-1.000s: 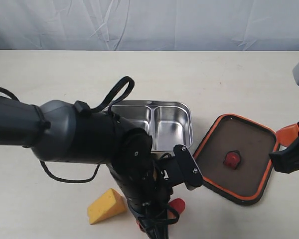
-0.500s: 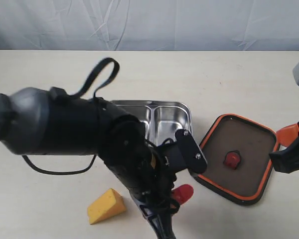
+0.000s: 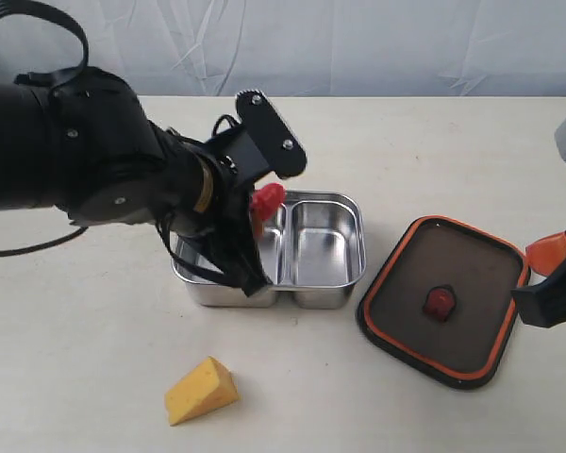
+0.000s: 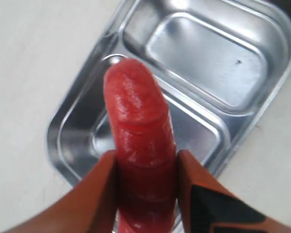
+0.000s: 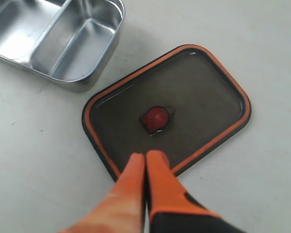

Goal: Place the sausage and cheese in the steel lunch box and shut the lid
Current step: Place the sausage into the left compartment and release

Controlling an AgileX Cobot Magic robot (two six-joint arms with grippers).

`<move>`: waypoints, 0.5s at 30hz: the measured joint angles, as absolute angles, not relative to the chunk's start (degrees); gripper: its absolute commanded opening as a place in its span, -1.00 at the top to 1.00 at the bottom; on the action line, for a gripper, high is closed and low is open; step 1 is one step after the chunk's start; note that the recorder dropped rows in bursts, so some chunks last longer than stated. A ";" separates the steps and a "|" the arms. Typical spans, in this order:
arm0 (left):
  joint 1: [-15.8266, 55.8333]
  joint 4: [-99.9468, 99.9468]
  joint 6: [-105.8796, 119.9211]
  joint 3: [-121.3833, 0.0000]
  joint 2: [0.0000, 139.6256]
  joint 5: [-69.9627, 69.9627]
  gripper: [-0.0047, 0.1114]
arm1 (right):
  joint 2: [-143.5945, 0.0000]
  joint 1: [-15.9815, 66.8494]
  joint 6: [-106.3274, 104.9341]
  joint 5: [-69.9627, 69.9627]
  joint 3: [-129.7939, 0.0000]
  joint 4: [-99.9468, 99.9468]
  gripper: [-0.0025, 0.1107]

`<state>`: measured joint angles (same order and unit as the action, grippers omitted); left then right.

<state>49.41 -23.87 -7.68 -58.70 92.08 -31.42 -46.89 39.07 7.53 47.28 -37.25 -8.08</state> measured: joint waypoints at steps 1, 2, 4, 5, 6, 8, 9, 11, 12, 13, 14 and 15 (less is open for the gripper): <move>48.02 -23.90 -7.96 -58.70 92.21 -30.62 0.92 | -46.89 39.07 7.53 47.28 -37.25 -8.20 0.96; 46.65 -23.90 -8.07 -58.70 92.47 -29.75 0.92 | -46.89 39.07 7.53 47.28 -37.25 -8.30 0.96; 44.40 -23.90 -8.17 -58.70 93.28 -28.32 0.92 | -46.89 39.07 7.53 47.28 -37.25 -8.30 0.96; 43.35 -23.78 -8.17 -58.70 93.88 -27.73 0.92 | -46.89 39.07 7.53 47.28 -37.25 -8.30 0.96; 42.73 -23.53 -8.00 -58.70 94.36 -27.32 0.92 | -46.89 39.07 7.53 47.28 -37.25 -8.33 0.96; 42.00 -22.41 -6.54 -58.70 95.38 -26.20 0.92 | -46.89 39.07 7.64 47.28 -37.25 -8.44 0.96; 42.00 -22.27 -5.79 -58.70 95.74 -25.72 0.92 | -46.89 39.07 7.64 47.28 -37.25 -8.43 0.96; 42.00 -21.21 -4.47 -58.70 96.44 -24.56 0.92 | -46.89 39.07 7.64 47.28 -37.25 -8.43 0.96; 42.00 -20.79 -4.18 -58.70 96.68 -24.31 0.92 | -46.89 39.07 7.64 47.28 -37.25 -8.43 0.96; 42.00 -20.69 -4.04 -58.70 96.99 -24.06 0.92 | -46.89 39.07 7.64 47.28 -37.25 -8.43 0.96; 42.00 -20.69 -3.91 -58.70 97.37 -23.96 0.92 | -46.89 39.07 7.64 47.28 -37.25 -8.43 0.96; 42.00 -20.58 -3.80 -58.70 97.66 -23.96 0.92 | -46.89 39.07 7.64 47.28 -37.25 -8.43 0.96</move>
